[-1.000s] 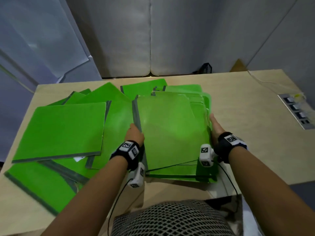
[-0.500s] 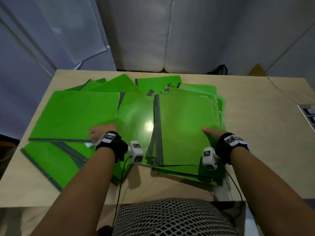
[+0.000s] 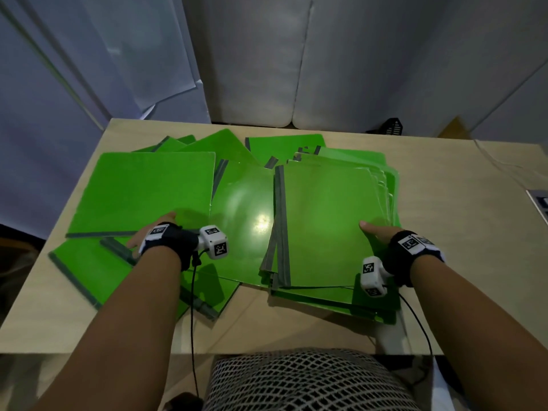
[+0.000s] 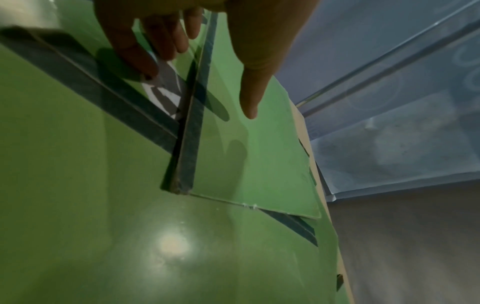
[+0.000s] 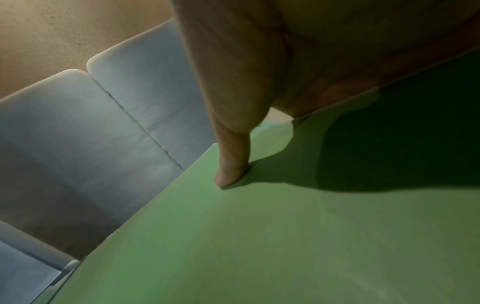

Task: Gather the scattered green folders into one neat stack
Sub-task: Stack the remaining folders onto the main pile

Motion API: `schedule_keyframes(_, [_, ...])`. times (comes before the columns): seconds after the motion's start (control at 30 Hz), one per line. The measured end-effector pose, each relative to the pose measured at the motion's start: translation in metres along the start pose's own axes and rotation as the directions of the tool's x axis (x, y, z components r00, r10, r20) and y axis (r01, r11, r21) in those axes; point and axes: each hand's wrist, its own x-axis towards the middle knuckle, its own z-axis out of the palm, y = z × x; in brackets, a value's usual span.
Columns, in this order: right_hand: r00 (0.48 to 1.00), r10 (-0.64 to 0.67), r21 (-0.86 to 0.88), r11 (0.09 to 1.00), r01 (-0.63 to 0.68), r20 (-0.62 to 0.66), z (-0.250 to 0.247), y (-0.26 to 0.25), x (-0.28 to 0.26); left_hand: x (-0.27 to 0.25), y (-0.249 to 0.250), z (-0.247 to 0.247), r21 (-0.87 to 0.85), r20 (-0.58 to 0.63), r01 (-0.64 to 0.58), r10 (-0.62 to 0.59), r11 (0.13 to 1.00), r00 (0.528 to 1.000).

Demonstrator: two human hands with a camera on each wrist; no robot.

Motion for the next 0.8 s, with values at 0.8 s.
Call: schedule_keyframes(0.8, [0.963, -0.067, 0.108, 0.989, 0.098, -0.261, -0.009, -0.001, 0.015, -0.112, 0.103, -0.017, -0.016, -0.056, -0.287, 0.285, 0.958, 0.957])
